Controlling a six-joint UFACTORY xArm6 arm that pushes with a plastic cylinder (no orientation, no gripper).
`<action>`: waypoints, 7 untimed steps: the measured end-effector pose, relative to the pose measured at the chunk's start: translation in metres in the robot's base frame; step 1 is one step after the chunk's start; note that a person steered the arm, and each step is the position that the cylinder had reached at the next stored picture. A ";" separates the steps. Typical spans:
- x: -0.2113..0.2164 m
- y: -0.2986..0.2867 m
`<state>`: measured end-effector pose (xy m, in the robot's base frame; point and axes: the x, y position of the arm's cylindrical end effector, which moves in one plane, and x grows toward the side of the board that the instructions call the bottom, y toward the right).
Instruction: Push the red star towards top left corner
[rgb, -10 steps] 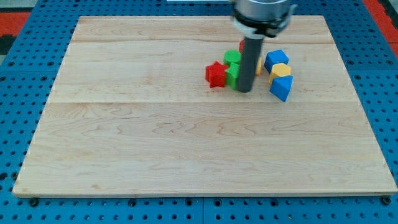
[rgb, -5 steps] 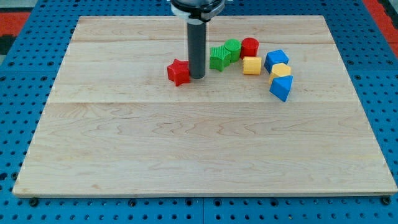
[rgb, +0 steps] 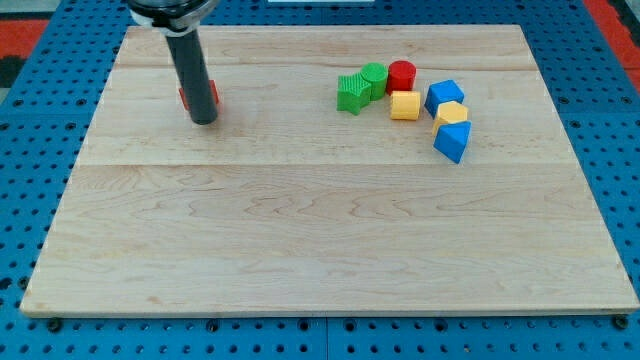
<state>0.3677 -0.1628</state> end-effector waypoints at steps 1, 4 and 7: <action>-0.044 -0.021; -0.072 -0.021; -0.081 0.028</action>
<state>0.2864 -0.1350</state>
